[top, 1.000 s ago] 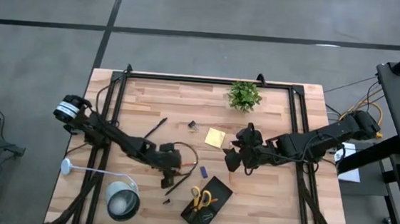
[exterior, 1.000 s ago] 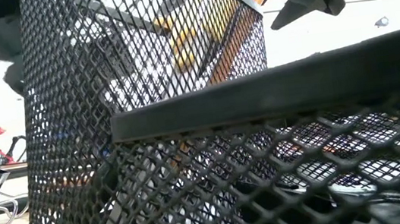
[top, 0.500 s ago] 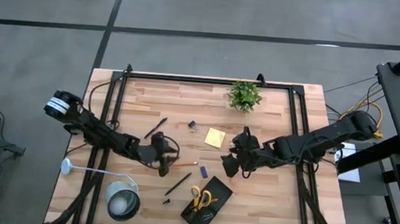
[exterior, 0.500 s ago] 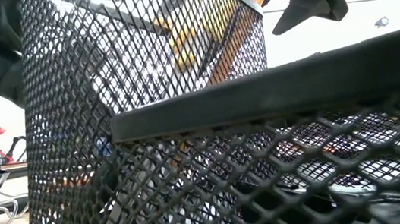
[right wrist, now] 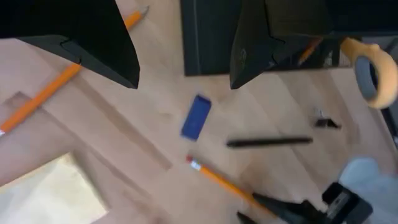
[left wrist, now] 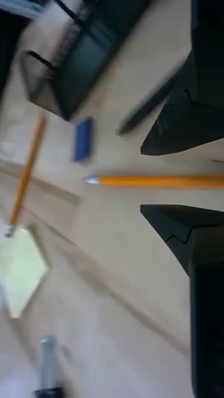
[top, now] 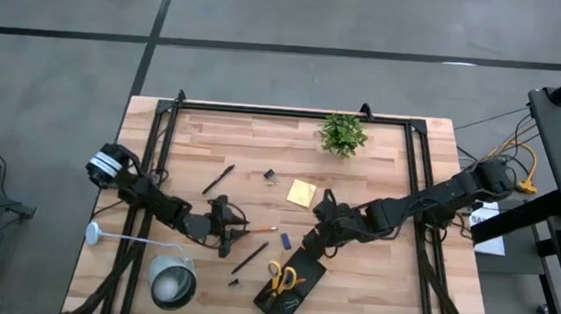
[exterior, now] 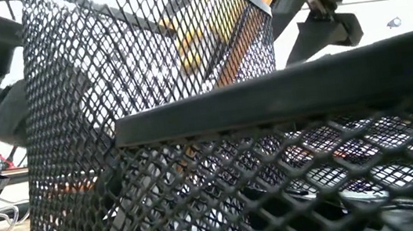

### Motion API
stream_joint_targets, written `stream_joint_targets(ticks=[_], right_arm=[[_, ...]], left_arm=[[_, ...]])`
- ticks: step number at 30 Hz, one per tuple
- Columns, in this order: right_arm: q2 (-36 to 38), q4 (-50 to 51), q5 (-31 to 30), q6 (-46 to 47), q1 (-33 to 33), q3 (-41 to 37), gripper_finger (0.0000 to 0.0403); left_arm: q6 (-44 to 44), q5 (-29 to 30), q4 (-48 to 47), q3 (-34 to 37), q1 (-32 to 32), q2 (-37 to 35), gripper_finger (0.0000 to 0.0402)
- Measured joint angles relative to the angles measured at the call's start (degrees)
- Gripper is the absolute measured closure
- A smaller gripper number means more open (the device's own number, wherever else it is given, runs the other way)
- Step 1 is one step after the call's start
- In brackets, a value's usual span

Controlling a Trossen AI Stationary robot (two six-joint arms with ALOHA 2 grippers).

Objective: Pick and place office supplies into organizer
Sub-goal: Put the left pencil into the desk organizer

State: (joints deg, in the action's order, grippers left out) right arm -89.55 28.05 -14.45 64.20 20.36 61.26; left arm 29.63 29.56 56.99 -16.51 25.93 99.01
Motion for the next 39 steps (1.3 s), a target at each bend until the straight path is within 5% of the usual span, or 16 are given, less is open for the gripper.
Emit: stream_joint_targets(ticks=[18, 28, 39], right_arm=[[-0.56, -4.69, 0.64, -3.09, -0.02, 0.28, 0.0168], [-0.56, -4.73, -1.12, -2.71, -0.02, 0.28, 0.0168], [-0.56, -4.71, -1.12, -1.38, -0.13, 0.28, 0.0168]], left_arm=[[5.52, 9.81, 4.75, -0.46, 6.54, 11.54, 0.0279], [8.59, 11.65, 7.88, -2.86, 6.13, 21.05, 0.0279], [3.83, 8.53, 2.93, -4.59, 6.37, 19.69, 0.0279]])
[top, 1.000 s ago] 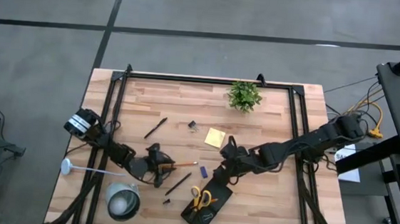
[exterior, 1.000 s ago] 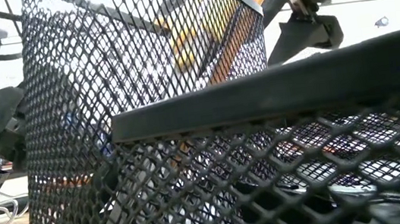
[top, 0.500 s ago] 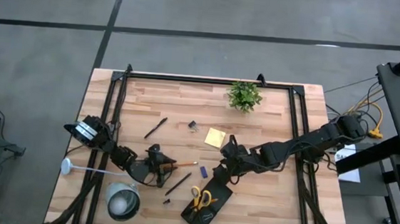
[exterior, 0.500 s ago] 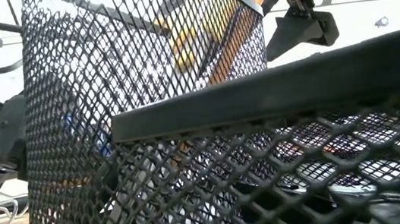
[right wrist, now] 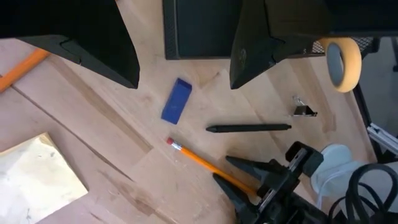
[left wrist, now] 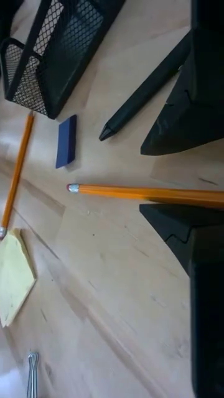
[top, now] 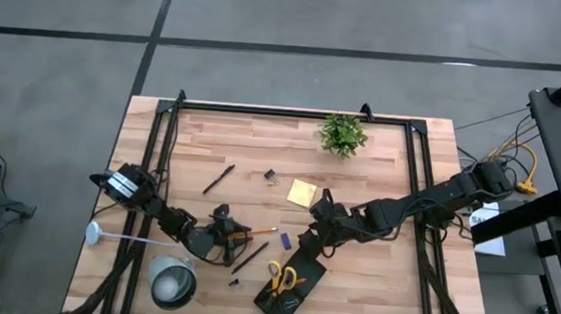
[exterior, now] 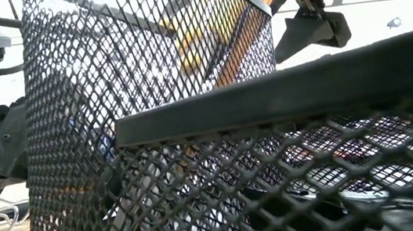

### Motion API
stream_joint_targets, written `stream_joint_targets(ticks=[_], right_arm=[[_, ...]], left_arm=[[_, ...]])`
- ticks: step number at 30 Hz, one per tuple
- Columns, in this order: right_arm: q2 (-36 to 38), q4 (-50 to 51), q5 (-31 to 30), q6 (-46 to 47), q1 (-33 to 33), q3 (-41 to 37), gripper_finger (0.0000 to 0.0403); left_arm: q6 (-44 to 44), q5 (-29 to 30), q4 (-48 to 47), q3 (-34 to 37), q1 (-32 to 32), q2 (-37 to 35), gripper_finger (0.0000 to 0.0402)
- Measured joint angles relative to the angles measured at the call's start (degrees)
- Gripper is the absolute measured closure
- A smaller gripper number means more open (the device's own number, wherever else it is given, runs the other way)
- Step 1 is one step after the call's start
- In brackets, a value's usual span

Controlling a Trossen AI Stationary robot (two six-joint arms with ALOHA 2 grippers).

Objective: Pick and place office supplies into organizer
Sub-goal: Put the left pencil into the desk organizer

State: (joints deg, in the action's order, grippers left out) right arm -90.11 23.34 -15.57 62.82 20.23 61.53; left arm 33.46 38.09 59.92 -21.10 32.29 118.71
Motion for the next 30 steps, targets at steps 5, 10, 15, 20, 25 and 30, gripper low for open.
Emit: stream_joint_targets(ticks=[5, 10, 15, 20, 25, 30], right_arm=[[0.00, -0.05, 0.00, 0.23, -0.04, -0.02, 0.0168], [0.02, -0.05, -0.02, 0.18, -0.04, -0.02, 0.0168], [0.02, -0.07, -0.02, 0.21, -0.04, -0.02, 0.0168], [0.02, -0.05, -0.02, 0.21, -0.02, -0.04, 0.0168], [0.02, -0.05, -0.04, 0.21, -0.02, -0.04, 0.0168], [0.02, -0.07, -0.04, 0.20, -0.02, -0.04, 0.0168]], left_arm=[[-0.19, 0.22, -1.42, -0.07, -0.07, -0.12, 0.0279], [-0.84, 0.25, -1.80, -0.07, -0.09, -0.12, 0.0283], [0.74, 0.63, -2.51, 0.06, -0.46, -0.17, 0.0340], [1.13, 0.36, -2.90, 0.13, -0.85, -0.32, 0.0386], [1.04, -0.45, -3.41, 0.19, -1.22, -1.25, 0.0392], [-2.29, -1.75, -6.07, 0.37, -1.81, -6.26, 0.0395]])
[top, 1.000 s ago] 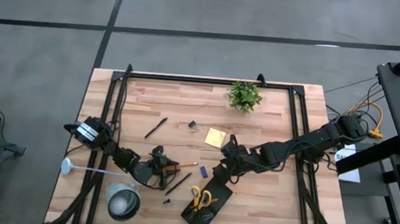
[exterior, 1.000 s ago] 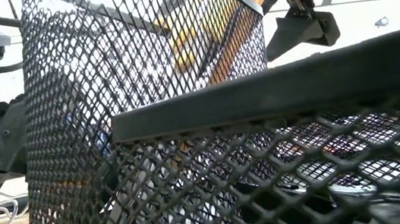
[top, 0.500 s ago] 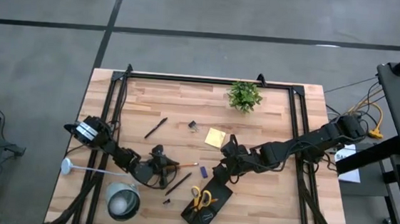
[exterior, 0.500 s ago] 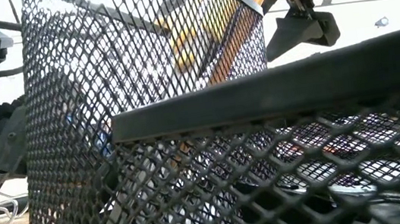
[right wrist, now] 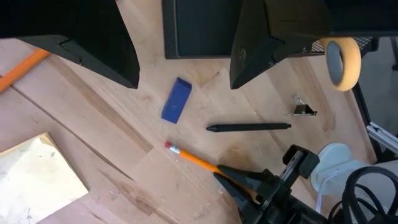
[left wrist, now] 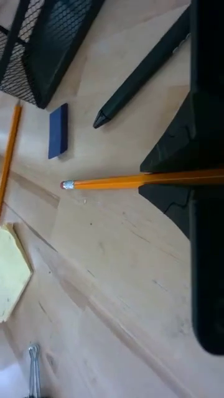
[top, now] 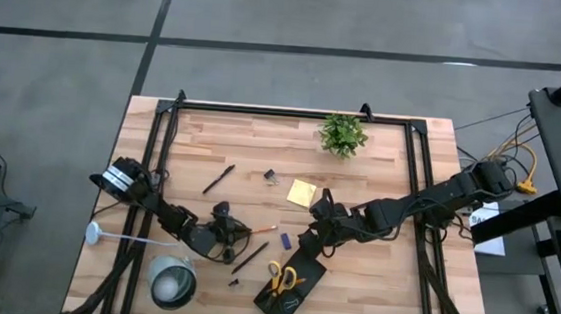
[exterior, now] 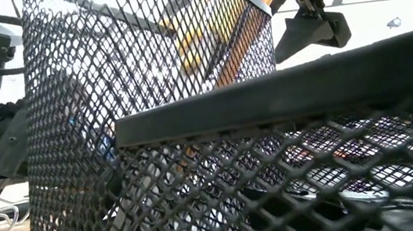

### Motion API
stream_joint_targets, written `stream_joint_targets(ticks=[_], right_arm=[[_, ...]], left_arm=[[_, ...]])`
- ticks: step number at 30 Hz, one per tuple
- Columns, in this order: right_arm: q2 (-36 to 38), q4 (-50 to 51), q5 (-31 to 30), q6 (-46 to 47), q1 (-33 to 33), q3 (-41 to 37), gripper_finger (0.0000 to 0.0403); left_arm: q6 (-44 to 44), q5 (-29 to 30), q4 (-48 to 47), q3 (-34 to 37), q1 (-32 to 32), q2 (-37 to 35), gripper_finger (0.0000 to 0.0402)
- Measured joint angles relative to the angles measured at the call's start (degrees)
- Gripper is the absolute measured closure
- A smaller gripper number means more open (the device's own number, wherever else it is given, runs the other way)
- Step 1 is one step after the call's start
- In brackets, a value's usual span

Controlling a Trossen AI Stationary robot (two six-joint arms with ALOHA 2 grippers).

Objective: Pick and place office supplies into organizer
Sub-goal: Put the left pencil into the desk organizer

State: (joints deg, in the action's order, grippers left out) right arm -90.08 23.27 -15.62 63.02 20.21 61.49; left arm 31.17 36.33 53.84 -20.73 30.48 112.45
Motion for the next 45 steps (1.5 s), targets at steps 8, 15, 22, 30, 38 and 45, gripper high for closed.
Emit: stream_joint_targets(ticks=[8, 15, 22, 30, 38, 45], right_arm=[[0.00, 0.00, -1.07, 0.01, 0.04, 0.00, 0.0168], [0.02, -0.02, -1.07, 0.01, 0.04, 0.00, 0.0168], [0.02, -0.05, -1.06, 0.01, 0.02, 0.00, 0.0168], [0.02, -0.10, -1.06, 0.23, 0.02, 0.00, 0.0168], [0.02, -1.72, -5.75, 0.81, 0.01, 0.00, 0.0168], [0.12, -11.35, -10.16, 1.22, 0.26, 0.00, 0.0168]], left_arm=[[-2.69, -0.61, -5.99, -0.11, -1.23, -6.95, 0.0396], [-6.06, 0.24, -8.58, 0.13, -1.53, -11.33, 0.0397], [-7.49, 0.68, -9.02, 0.00, -1.55, -14.93, 0.0397], [-7.59, 1.17, -11.01, -0.34, -1.64, -20.21, 0.0398], [-7.64, 1.51, -11.52, -0.37, -1.68, -26.37, 0.0399], [-6.33, 2.87, -11.56, -0.36, -2.51, -30.16, 0.0399]])
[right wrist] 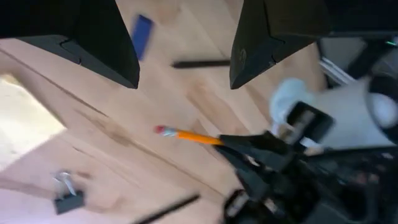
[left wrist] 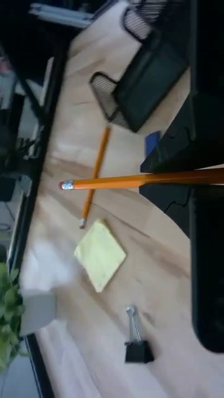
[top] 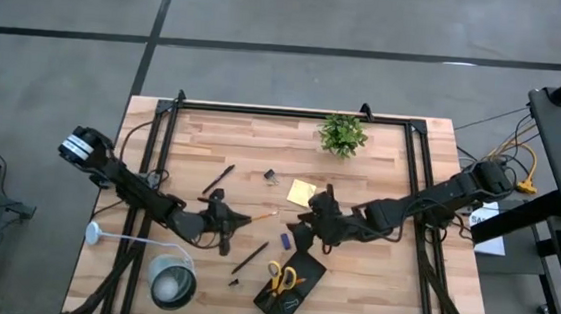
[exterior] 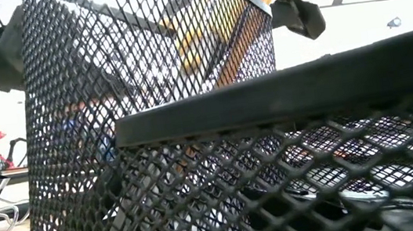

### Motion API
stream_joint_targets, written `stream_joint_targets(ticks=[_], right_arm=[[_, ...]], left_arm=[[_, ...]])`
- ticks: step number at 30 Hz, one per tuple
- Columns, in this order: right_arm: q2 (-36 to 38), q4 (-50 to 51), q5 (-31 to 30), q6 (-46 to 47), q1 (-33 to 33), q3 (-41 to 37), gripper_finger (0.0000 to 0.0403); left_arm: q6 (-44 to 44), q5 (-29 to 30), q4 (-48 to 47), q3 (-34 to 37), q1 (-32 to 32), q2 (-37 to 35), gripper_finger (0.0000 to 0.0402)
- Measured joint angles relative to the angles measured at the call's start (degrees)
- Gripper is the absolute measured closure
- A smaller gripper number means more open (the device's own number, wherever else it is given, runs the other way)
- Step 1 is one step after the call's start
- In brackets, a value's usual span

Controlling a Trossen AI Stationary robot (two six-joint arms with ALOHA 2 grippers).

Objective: Pick and place office supplies into organizer
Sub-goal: Put the left pencil into the desk organizer

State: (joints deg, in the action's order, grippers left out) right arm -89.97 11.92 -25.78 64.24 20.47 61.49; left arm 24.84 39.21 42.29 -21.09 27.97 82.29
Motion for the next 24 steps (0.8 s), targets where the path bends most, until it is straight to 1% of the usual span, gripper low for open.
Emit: stream_joint_targets(ticks=[9, 14, 17, 19, 22, 24], right_arm=[[0.02, -8.49, -4.95, 3.66, 0.26, -0.11, 0.0167], [-0.03, -11.70, -6.88, 8.17, 0.26, -0.66, 0.0167], [-0.03, -12.75, -9.23, 10.79, 0.26, -1.21, 0.0167], [-0.09, -16.37, -10.35, 10.55, 0.26, -1.86, 0.0167], [-0.12, -23.46, -10.43, 7.33, -0.60, -2.06, 0.0167], [-0.09, -25.11, -10.45, 6.74, -1.34, -2.05, 0.0168]], left_arm=[[0.44, 0.37, 0.37, -0.19, -2.28, -5.98, 0.0399], [1.82, 0.39, 0.65, -0.47, -2.89, -10.70, 0.0399], [1.59, 1.38, 0.56, -0.41, -2.91, -12.61, 0.0399], [1.60, 1.45, 0.39, -0.34, -2.99, -13.44, 0.0399], [1.71, 1.44, 0.26, -0.34, -3.00, -13.78, 0.0399], [1.71, 1.44, 0.40, -0.64, -3.02, -13.87, 0.0399]])
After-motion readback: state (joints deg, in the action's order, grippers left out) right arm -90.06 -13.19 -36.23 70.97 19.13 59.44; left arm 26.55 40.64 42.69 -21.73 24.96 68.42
